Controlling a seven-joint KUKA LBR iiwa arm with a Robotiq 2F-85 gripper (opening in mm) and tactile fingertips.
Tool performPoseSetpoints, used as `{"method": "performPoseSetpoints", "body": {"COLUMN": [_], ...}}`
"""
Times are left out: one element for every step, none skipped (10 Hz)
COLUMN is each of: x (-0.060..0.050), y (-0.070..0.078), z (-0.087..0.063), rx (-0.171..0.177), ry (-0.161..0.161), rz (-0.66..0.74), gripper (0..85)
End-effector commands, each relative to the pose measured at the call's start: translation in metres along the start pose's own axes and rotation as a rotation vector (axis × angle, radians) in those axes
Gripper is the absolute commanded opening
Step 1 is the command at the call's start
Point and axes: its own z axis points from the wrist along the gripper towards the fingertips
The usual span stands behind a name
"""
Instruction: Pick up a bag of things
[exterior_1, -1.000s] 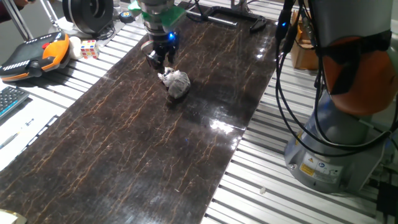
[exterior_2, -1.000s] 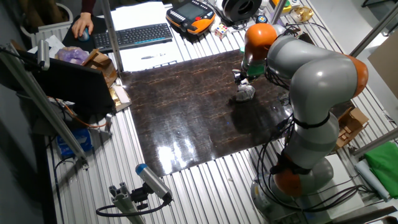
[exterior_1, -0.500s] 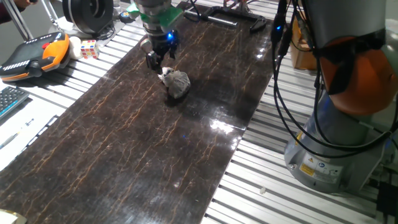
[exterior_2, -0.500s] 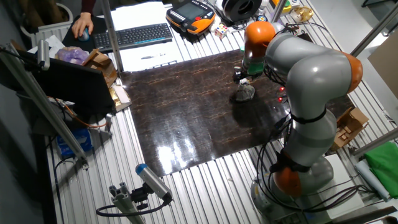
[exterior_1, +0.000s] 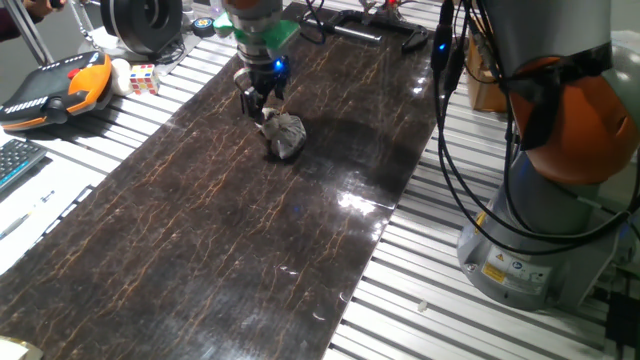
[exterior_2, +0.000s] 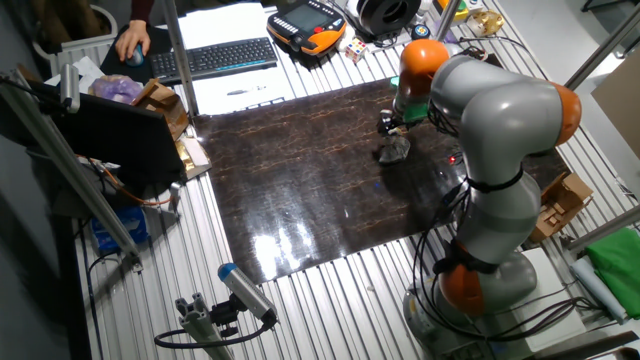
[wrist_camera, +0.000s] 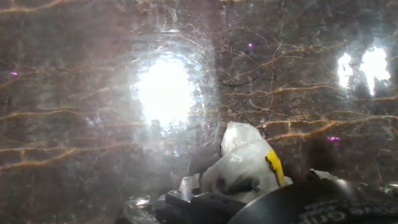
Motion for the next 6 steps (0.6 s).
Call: {"method": "performPoseSetpoints", "body": {"x": [-0.001, -0.002, -0.003, -0.002, -0.001, -0.001], "y": [0.0, 0.0, 0.002, 0.004, 0.006, 0.007], "z": [0.004, 0.009, 0.013, 0.015, 0.017, 0.019], "rx": [0.0, -0.001, -0.001, -0.001, -0.001, -0.004], "ry": [-0.004, -0.008, -0.01, -0.011, -0.011, -0.011], "rz": [-0.001, -0.001, 0.003, 0.007, 0.012, 0.012], "gripper": [85.0, 85.0, 85.0, 85.0, 85.0, 85.0]}}
